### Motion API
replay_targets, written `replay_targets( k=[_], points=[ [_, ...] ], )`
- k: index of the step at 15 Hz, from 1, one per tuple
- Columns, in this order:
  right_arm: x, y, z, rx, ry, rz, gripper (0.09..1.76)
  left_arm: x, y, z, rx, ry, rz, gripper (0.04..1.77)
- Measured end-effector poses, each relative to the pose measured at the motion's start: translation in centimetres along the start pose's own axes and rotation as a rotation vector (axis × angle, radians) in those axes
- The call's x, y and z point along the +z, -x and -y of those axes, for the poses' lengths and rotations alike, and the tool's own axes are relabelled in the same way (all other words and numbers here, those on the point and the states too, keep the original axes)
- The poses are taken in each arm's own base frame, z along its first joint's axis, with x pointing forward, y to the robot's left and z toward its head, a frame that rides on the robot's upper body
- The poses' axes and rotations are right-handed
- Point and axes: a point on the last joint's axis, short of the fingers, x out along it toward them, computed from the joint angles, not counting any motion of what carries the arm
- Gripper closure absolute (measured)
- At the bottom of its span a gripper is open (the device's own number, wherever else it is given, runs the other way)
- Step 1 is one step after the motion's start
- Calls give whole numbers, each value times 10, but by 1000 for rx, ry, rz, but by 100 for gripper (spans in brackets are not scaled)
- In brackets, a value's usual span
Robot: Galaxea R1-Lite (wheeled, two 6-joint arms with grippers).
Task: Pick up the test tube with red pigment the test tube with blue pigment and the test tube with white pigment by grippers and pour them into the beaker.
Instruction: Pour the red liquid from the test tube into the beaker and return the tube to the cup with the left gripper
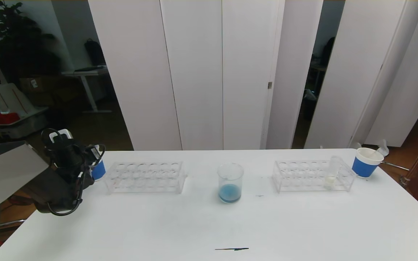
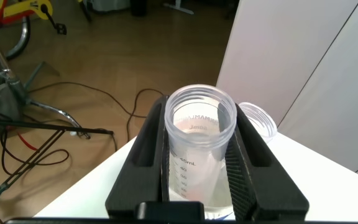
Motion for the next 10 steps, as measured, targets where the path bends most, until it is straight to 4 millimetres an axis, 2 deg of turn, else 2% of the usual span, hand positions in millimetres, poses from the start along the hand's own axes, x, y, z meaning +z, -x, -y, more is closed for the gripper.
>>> replay_targets(
  k=[7, 8, 9, 10],
  points=[
    [0, 0, 0, 0, 0, 0, 10, -5, -2, 3, -5, -5, -5, 121],
    [0, 0, 0, 0, 0, 0, 10, -5, -2, 4, -6, -9, -4, 114],
    [0, 0, 0, 0, 0, 0, 10, -5, -2, 4, -4, -13, -3, 93],
    [0, 0, 0, 0, 0, 0, 10, -4, -2, 4, -4, -11, 0, 58]
  ],
)
